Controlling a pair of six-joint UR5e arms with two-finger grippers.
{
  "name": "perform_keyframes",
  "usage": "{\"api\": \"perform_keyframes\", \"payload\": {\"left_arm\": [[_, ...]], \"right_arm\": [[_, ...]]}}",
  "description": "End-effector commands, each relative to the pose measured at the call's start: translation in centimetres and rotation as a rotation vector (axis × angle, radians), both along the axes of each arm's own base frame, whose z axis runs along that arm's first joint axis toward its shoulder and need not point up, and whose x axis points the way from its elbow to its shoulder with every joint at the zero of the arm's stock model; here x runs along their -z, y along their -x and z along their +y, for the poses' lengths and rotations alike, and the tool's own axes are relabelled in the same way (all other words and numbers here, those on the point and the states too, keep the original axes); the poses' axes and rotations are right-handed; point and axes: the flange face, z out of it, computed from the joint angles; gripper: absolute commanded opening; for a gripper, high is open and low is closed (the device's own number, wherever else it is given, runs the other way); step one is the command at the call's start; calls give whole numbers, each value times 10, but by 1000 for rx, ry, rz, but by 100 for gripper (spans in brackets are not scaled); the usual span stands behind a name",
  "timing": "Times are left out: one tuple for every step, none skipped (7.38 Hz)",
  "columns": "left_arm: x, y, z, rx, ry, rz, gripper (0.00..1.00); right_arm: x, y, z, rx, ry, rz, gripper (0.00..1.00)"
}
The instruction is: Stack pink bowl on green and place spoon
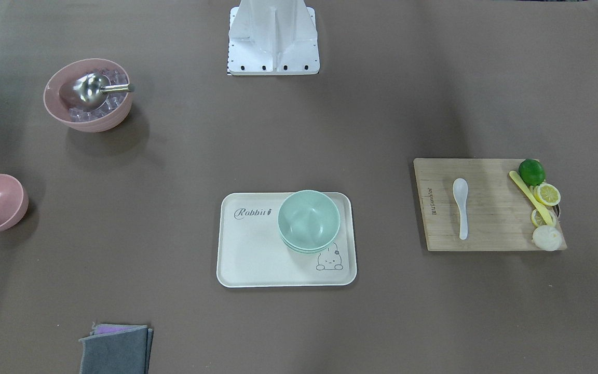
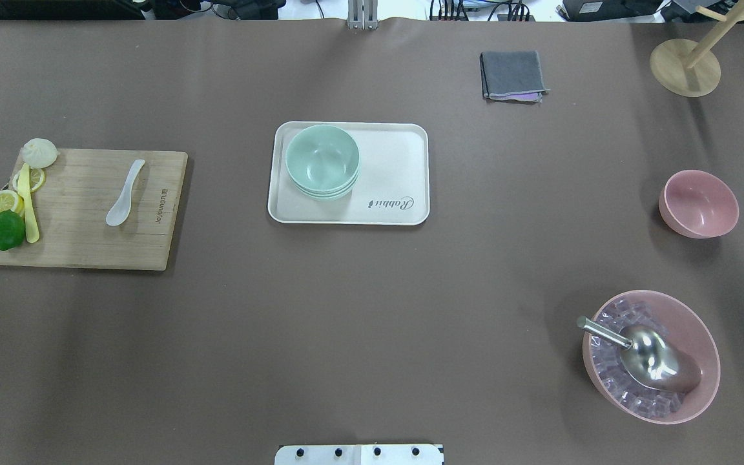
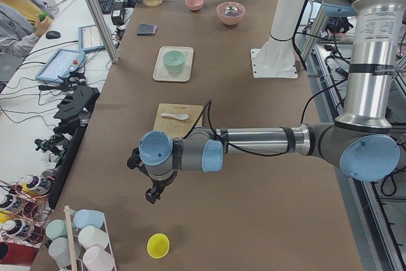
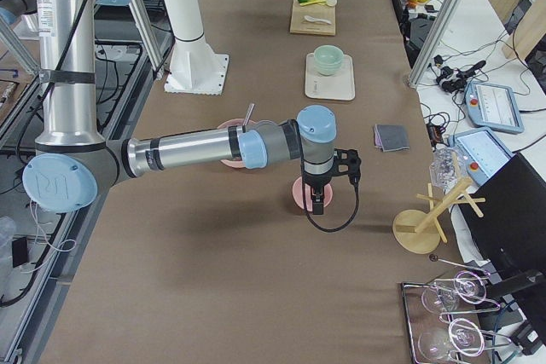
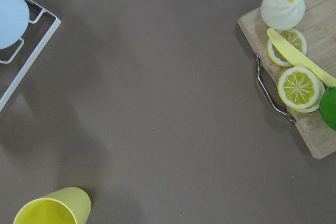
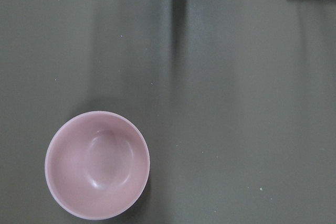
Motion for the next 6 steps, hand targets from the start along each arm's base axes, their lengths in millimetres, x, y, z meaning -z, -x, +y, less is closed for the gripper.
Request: {"api": "perform_keyframes", "payload": {"left_arm": [[15,1,2,4,-18,-10,99],[2,-1,19,-2,-11,-10,99],[3,-2,19,4,-11,3,99],[4,-2,19,5,-11,1,99],[2,-2,20,-1,-16,-1,99],[8,-1,20,1,-28,1,99]], "right_arm": [[-19,-2,8,-2,44,24,100],[-24,-2,12,-2,52,27,100],[-24,-2,12,-2,50,27,100],[-25,-2,12,-1,51,23,100],[-25,-1,19,1,52,6,100],[-27,-1,20,3,56,7,100]]}}
